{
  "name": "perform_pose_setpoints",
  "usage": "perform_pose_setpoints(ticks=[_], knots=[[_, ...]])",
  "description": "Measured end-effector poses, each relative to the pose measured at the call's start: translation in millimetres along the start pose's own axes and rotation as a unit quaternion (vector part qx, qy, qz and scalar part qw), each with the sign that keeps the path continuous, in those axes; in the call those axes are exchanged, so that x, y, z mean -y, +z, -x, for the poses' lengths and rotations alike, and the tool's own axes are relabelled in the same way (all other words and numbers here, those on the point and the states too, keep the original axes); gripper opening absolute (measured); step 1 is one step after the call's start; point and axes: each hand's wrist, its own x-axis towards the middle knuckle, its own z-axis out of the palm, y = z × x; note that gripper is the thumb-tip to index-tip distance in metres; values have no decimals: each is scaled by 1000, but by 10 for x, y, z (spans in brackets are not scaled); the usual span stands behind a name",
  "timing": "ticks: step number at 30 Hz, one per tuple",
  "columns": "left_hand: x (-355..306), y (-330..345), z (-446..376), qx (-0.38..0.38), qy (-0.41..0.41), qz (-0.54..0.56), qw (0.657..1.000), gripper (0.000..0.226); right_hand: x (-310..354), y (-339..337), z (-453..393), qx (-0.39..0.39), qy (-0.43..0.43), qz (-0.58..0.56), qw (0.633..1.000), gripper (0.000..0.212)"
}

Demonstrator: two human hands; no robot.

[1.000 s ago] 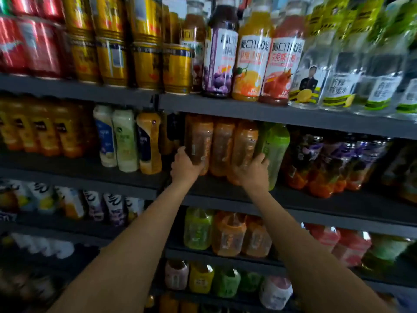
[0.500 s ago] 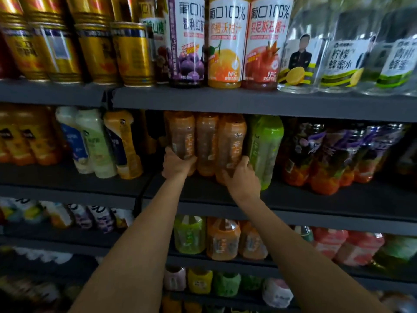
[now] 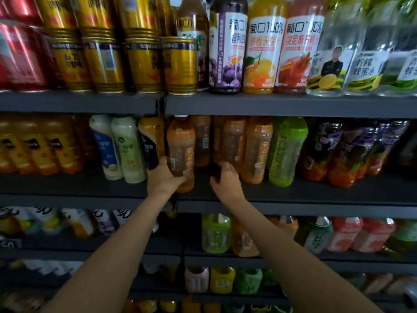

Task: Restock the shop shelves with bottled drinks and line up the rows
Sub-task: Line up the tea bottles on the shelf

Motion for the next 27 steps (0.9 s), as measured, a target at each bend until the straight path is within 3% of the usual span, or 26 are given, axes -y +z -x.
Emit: perform_pose_setpoints(ticks=[4,10,12,16,20,23,27], knots=[[33,-20,-82,28,24,21,999,63,53,172,-220,17,36,-33,999,52],[80,-68,-217,74,57,19,995,64,164,316,-744,-50,52,-111,991,58],[96,-58,-248,77,63,21,995,63,222,419,-886,-58,53,-85,993,59],[160,-100,-234,77,65,34,994,62,308,517,-1026,-84,88,-57,991,50],[211,-157,-167,78,66,57,993,64,298,462,-987,-105,65,-77,989,40],[188,-190,-165,90,73,57,992,62,260,361,-845,-67,42,-127,989,47],[189,-213,-191,107,71,47,991,64,87,42,-704,72,59,-206,974,60]])
